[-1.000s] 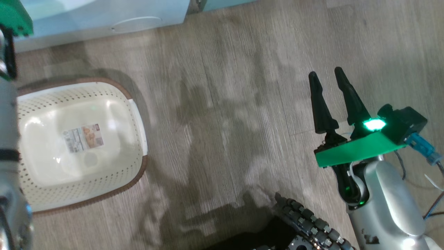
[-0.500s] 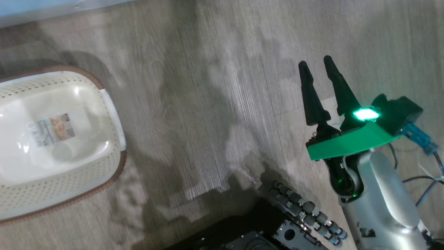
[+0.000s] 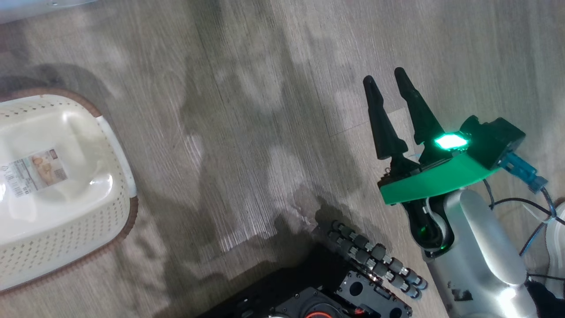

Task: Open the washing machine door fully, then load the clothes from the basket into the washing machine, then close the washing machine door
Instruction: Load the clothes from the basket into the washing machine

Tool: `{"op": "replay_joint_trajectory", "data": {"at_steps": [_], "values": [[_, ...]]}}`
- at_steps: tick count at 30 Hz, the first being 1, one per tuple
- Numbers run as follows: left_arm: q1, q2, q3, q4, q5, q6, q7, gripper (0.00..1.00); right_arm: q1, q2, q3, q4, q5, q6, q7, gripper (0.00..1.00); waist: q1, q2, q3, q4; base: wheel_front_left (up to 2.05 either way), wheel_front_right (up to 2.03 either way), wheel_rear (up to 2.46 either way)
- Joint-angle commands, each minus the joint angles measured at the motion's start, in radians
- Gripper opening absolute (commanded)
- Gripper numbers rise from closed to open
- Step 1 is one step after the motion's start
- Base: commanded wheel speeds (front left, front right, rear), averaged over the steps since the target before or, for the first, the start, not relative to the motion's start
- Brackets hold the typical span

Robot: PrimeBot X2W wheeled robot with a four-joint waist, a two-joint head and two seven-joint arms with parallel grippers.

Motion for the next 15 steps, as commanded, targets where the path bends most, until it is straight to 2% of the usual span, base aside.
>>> {"op": "replay_joint_trajectory", "data": {"at_steps": [1,9,13,15], "values": [[-0.049,0.035,0.025,-0.011,-0.028,0.018,0.001,0.0,0.014,-0.003,0.015,-0.025,0.011,0.0,-0.009,1.0,-0.0001,0.0,0.005,-0.006,0.0,0.0,0.0],[-0.092,0.051,0.067,0.078,-0.083,0.036,-0.055,0.0,0.004,-0.003,0.024,-0.026,0.021,0.0,-0.009,1.0,-0.0001,0.0,0.02,-0.019,0.0,0.0,0.0],[-0.095,0.054,0.019,0.112,-0.051,0.008,-0.06,0.0,0.0,-0.003,0.02,-0.027,0.022,0.0,-0.009,1.0,-0.0001,0.0,0.023,-0.018,0.0,0.0,0.0],[-0.104,0.047,0.029,0.127,-0.068,0.009,-0.065,0.0,-0.002,-0.003,0.018,-0.027,0.02,0.0,-0.009,1.0,-0.0001,0.0,0.026,-0.017,0.0,0.0,0.0]]}}
